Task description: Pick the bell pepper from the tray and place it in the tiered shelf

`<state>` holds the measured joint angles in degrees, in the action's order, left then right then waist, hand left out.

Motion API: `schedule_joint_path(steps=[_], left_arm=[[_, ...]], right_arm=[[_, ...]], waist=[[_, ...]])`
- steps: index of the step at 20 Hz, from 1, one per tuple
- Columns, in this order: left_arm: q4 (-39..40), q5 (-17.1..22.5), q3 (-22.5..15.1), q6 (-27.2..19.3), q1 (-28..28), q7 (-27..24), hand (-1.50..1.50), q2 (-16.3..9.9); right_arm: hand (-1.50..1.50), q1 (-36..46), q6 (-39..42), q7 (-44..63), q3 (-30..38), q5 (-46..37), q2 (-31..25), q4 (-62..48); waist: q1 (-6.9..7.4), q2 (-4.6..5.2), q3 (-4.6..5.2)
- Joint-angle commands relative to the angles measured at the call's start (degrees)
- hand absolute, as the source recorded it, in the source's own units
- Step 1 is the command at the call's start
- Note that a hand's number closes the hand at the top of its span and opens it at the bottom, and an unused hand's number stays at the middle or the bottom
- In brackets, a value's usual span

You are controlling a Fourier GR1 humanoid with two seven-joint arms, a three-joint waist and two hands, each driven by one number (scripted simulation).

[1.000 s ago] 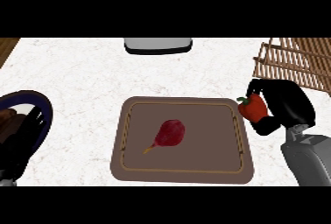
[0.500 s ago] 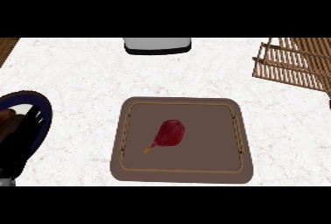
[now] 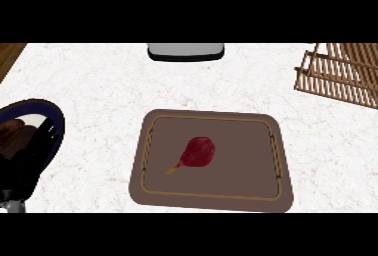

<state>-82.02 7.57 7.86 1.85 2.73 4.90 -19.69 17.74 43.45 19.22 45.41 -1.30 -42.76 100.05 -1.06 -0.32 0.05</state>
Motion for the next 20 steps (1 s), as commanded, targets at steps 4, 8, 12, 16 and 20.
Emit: schedule_joint_path(steps=[4, 8, 12, 16, 20], left_arm=[[1.5, -0.5, 0.6, 0.8, -3.1, 2.2, 0.00, -0.5], [5.7, -1.3, 0.7, 1.6, -3.8, -2.7, 0.00, 0.5], [1.8, -0.6, 1.6, 2.9, -3.8, 0.9, 0.00, -1.2], [-2.2, -2.1, -0.8, 0.3, -2.9, 4.4, 0.00, 1.9], [2.4, -2.5, 0.6, 1.5, -5.5, 1.6, 0.00, 1.3]], right_arm=[[1.50, 8.3, -3.2, 13.4, 2.4, 7.1, -8.5, -0.1], [1.50, 9.2, -5.9, 0.9, 0.0, -5.3, -16.4, -10.2], [1.50, 11.4, -7.6, -2.1, -5.5, -7.7, -19.8, -16.4], [1.50, 14.8, -10.8, -5.2, -10.3, -10.7, -22.4, -23.7], [1.50, 19.0, -17.3, -6.9, -17.0, -15.5, -21.5, -27.8]], waist=[[0.98, 0.19, 0.01], [1.69, 0.60, -0.02], [1.95, 0.52, -0.04], [2.16, 0.49, -0.06], [2.29, 0.67, -0.02]])
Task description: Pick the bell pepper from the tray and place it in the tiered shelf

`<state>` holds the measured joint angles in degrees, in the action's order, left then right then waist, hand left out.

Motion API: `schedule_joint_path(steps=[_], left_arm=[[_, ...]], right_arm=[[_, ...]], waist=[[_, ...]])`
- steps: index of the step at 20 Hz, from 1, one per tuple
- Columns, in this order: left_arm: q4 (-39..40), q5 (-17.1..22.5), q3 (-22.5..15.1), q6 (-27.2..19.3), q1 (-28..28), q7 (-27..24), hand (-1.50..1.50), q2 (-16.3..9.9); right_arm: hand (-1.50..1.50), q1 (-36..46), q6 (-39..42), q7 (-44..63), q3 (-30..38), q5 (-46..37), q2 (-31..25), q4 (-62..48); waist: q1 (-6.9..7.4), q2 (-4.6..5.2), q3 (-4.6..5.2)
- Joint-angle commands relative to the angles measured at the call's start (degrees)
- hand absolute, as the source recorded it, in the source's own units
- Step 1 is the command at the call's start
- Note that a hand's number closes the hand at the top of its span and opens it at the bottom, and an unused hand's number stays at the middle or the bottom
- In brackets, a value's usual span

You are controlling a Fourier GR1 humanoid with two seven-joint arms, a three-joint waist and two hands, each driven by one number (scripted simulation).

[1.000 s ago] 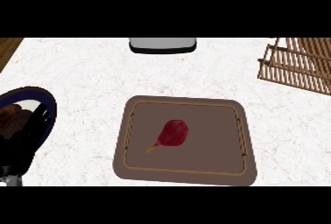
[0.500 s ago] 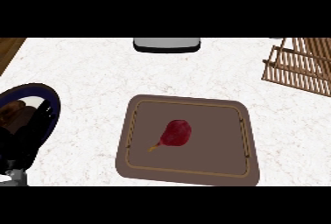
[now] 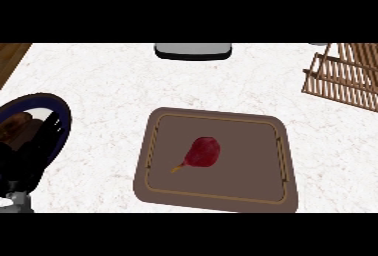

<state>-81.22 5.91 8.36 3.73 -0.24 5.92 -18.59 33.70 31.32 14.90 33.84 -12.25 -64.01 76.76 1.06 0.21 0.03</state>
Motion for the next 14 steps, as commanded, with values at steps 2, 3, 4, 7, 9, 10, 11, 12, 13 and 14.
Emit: schedule_joint_path(steps=[2, 3, 4, 7, 9, 10, 11, 12, 13, 14], left_arm=[[-0.2, 0.5, 1.2, 0.8, -1.0, 1.0, 0.00, -0.7], [1.3, -0.1, 0.5, 1.2, -0.8, -0.3, 0.00, 0.0], [0.4, -1.6, -0.1, -1.1, -0.1, -0.8, 0.00, 1.6], [1.9, -2.7, -1.1, -1.5, -1.7, -0.8, 0.00, 2.4], [-1.5, -1.0, 0.3, -0.1, 0.5, 0.5, 0.00, 1.1], [0.9, -0.8, 0.5, 1.7, 1.8, -2.3, 0.00, 1.2], [-0.4, -1.2, 0.2, -0.1, -1.5, 1.2, 0.00, 1.3], [-1.8, -1.1, 0.0, -0.4, 0.2, 0.5, 0.00, 2.3], [-2.6, -1.7, -1.2, -0.7, -1.1, 1.9, 0.00, 2.7], [2.1, -1.0, 0.7, 1.9, 0.1, -2.4, 0.00, 1.1]], right_arm=[[1.50, 4.0, -7.3, -6.1, -7.0, -7.2, -0.7, -9.5], [1.50, 7.0, -7.6, -6.5, -8.2, -7.8, -2.3, -12.8], [1.50, 6.6, -7.6, -7.8, -8.5, -8.3, -2.5, -13.9], [1.50, 7.6, -12.0, -11.8, -11.5, -12.1, -0.5, -18.6], [1.50, 12.4, -14.0, -9.3, -14.5, -13.5, 1.6, -21.1], [1.50, 14.0, -11.7, -8.9, -14.3, -13.0, 0.0, -22.0], [1.50, 13.5, -15.0, -15.6, -13.0, -14.0, 0.0, -28.4], [1.50, 13.9, -15.0, -13.8, -14.7, -14.7, 1.7, -27.6], [1.50, 17.6, -15.2, -12.4, -15.6, -15.3, 2.1, -30.2], [1.50, 19.1, -15.4, -13.7, -16.0, -16.0, 1.7, -32.8]], waist=[[0.38, 0.14, -0.02], [0.56, 0.20, 0.00], [0.27, 0.10, -0.01], [0.17, 0.16, -0.02], [0.88, 0.13, -0.02], [0.42, 0.05, 0.00], [0.74, 0.27, -0.06], [0.52, 0.11, -0.04], [1.00, 0.25, -0.04], [1.01, 0.34, -0.01]])
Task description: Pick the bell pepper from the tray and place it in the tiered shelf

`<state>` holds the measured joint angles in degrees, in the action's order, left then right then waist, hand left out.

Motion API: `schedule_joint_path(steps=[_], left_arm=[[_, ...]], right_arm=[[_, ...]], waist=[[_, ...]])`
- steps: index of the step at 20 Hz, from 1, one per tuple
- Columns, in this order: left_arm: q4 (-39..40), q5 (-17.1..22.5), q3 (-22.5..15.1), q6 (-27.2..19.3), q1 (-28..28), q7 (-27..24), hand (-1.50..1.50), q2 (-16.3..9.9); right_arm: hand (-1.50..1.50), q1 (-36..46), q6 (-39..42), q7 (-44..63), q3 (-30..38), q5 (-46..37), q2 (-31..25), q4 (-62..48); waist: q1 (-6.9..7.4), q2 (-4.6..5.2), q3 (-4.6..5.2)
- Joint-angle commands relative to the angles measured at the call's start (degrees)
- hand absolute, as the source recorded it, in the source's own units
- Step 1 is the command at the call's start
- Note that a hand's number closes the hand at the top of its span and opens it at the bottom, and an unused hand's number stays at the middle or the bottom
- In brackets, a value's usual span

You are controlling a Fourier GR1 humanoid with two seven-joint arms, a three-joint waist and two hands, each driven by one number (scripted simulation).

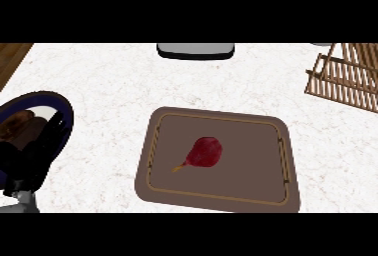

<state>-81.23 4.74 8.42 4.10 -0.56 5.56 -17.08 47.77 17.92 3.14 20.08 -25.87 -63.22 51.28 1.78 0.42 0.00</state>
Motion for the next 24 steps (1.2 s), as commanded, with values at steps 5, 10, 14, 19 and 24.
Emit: schedule_joint_path(steps=[5, 10, 14, 19, 24], left_arm=[[1.0, 0.1, 1.4, 0.9, 0.1, -0.7, 0.00, -0.6], [2.2, -1.3, 0.4, 0.8, -1.3, -0.9, 0.00, -0.4], [0.4, -0.2, 1.7, 0.8, -3.8, 2.6, 0.00, -1.6], [4.6, 0.0, 2.2, 3.5, -1.3, -3.3, 0.00, -1.4], [0.3, -0.6, 1.2, 1.1, -1.1, 0.8, 0.00, 0.1]], right_arm=[[1.50, 5.1, -6.9, -8.7, -2.7, -5.6, 2.6, -17.2], [-1.50, 10.2, -12.2, -5.0, -1.3, -7.2, 3.4, -25.3], [-1.50, 8.5, -13.0, -13.6, -3.8, -10.5, 1.9, -28.6], [-1.50, 13.0, -13.2, -14.5, -0.5, -7.9, 3.3, -32.2], [-1.50, 18.1, -6.7, -12.5, 3.5, -4.0, -0.4, -35.1]], waist=[[0.17, 0.20, -0.05], [0.43, 0.41, -0.05], [0.53, 0.51, -0.14], [0.34, 0.37, -0.07], [0.58, 0.30, -0.11]])
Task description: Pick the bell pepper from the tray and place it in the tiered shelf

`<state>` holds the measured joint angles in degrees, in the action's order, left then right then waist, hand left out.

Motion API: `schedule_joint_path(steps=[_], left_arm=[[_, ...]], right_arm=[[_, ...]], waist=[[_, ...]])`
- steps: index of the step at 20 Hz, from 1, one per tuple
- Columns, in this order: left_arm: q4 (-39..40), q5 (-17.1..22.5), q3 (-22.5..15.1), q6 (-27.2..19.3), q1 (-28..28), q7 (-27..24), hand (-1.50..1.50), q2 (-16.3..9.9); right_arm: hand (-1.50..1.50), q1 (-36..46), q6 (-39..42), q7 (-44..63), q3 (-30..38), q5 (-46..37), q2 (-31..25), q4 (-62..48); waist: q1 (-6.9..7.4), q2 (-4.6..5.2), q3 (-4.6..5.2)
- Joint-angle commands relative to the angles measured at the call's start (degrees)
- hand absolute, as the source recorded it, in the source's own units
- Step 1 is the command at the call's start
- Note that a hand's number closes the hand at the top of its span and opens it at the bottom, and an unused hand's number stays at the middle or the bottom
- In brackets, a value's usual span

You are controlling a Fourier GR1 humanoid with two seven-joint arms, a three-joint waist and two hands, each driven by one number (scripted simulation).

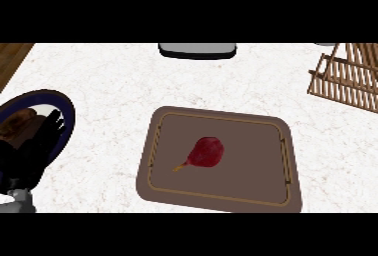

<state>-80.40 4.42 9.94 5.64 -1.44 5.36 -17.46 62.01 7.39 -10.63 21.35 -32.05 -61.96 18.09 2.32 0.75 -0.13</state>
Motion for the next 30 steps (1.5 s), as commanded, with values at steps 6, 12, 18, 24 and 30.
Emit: schedule_joint_path(steps=[6, 12, 18, 24, 30], left_arm=[[-2.8, -0.4, -0.4, -0.7, 0.5, 2.7, 0.00, 0.4], [0.1, -0.3, 0.0, 0.0, 1.8, -0.9, 0.00, 1.3], [-2.3, 0.1, 0.9, -0.6, 0.3, 2.5, 0.00, 0.2], [-2.1, -0.1, 1.9, -1.0, 2.0, 1.3, 0.00, 0.1], [-2.0, -0.1, 2.4, -1.5, 4.5, 0.0, 0.00, 1.0]], right_arm=[[-1.50, 4.9, 9.4, 4.3, 7.0, 7.0, -3.4, -5.9], [-1.50, 4.0, 14.1, 1.8, 13.6, 13.1, -10.7, -7.2], [-1.50, 0.3, 19.8, 5.6, 16.7, 15.9, -21.6, -8.8], [-1.50, -6.3, 28.9, 5.1, 18.4, 16.7, -32.6, -12.7], [-1.50, -12.9, 35.0, -0.6, 19.9, 17.9, -37.8, -16.7]], waist=[[-0.11, -0.22, 0.00], [-0.69, -0.11, -0.03], [-1.88, -0.43, -0.04], [-3.32, -0.53, -0.29], [-5.09, -0.98, -0.58]])
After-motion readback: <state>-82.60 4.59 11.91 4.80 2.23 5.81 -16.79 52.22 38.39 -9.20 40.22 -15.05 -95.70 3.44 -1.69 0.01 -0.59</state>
